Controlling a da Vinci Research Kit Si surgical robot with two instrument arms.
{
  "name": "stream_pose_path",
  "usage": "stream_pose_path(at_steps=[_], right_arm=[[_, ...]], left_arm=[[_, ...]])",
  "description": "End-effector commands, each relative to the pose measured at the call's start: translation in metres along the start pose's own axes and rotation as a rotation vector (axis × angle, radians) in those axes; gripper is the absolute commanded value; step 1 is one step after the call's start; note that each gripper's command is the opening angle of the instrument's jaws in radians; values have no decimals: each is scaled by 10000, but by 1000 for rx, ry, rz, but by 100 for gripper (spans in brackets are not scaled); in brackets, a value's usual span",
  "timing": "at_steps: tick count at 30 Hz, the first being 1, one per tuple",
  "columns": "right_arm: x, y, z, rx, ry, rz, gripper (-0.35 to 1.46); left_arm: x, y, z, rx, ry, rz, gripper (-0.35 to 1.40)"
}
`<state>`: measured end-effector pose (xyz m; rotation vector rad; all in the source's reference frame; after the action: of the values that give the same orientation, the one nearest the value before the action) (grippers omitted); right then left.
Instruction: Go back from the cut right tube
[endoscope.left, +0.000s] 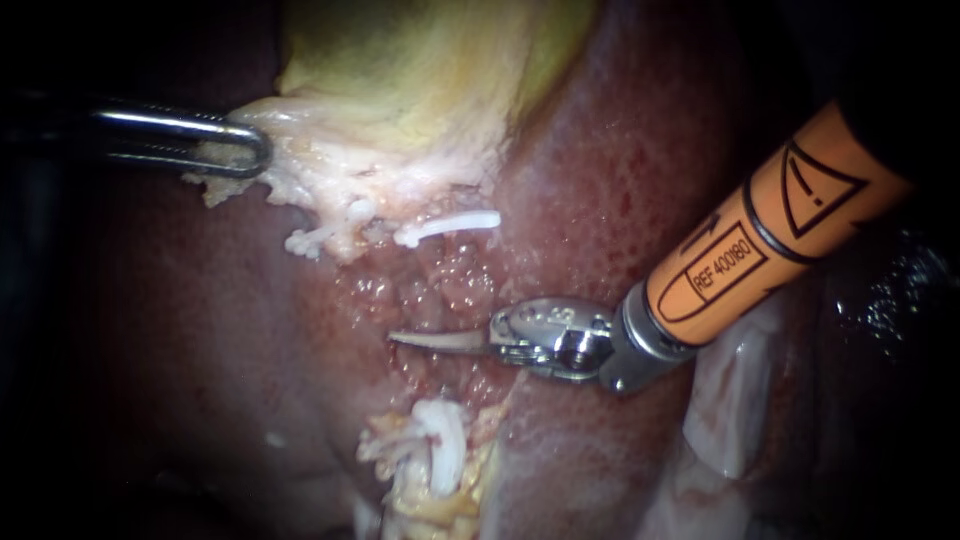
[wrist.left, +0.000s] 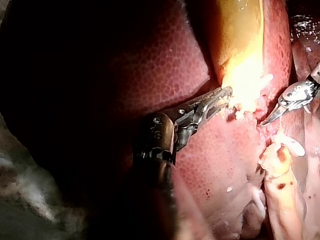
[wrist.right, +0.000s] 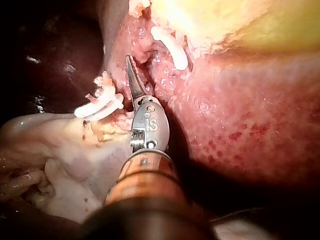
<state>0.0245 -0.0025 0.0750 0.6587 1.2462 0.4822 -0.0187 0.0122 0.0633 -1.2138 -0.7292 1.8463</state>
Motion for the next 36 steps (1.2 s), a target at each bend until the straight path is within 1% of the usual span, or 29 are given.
stream_pose_path(at_steps=[1, 2, 4, 5, 7, 8, 10, 12, 16, 19, 21, 23, 24, 25, 28, 29, 30, 33, 35, 36], right_arm=[[0, 0, 1, 0, 13, 0, -35], [0, 0, 2, 2, 28, -1, -35], [0, -1, 6, -6, 57, 15, 49], [1, -1, 8, -5, 66, 14, 69], [1, -3, 13, -4, 75, 14, 101], [2, -5, 16, -4, 75, 13, 110], [3, -8, 19, -3, 75, 13, 121], [3, -11, 21, -2, 74, 13, 125], [2, -15, 19, 1, 77, 12, 126], [0, -21, 12, -7, 69, 12, 126], [-1, -26, 3, -22, 73, 18, 128], [-2, -30, -10, -28, 70, -11, 128], [-3, -32, -15, -31, 57, -34, 128], [-4, -33, -21, -38, 36, -63, 128], [-3, -39, -42, -91, -82, -161, 128], [-1, -40, -51, -118, -136, -194, 131], [1, -41, -59, -140, -174, -214, 133], [11, -43, -88, -198, -268, -293, 136], [20, -43, -108, -222, -296, -331, 138], [27, -42, -121, -237, -308, -352, 138]], left_arm=[[0, 0, 0, 0, 0, 0, -35], [0, 0, 0, 0, 0, 0, -35], [0, 0, 0, 0, 0, 0, -35], [0, 0, 0, 0, 0, 0, -35], [0, 0, 0, 0, 0, 0, -35], [0, 0, 0, 0, 0, 0, -35], [0, 0, -1, 0, 0, 0, -35], [0, 0, -1, 0, 0, 0, -35], [0, 0, -1, 0, 0, 0, -35], [-1, 0, -1, 0, 0, 0, -35], [-1, -1, -2, -1, 0, 0, -35], [-1, -1, -2, -1, 0, 1, -35], [-1, -1, -2, -1, 0, 1, -35], [-1, -1, -2, -1, 0, 1, -35], [-1, -1, -3, -1, 0, 1, -35], [-1, -1, -3, -1, 0, 1, -35], [-1, -1, -3, -1, -1, 1, -35], [-1, -1, -4, -2, -1, 1, -35], [-1, -1, -4, -2, -1, 1, -35], [-1, -1, -4, -2, -1, 1, -35]])
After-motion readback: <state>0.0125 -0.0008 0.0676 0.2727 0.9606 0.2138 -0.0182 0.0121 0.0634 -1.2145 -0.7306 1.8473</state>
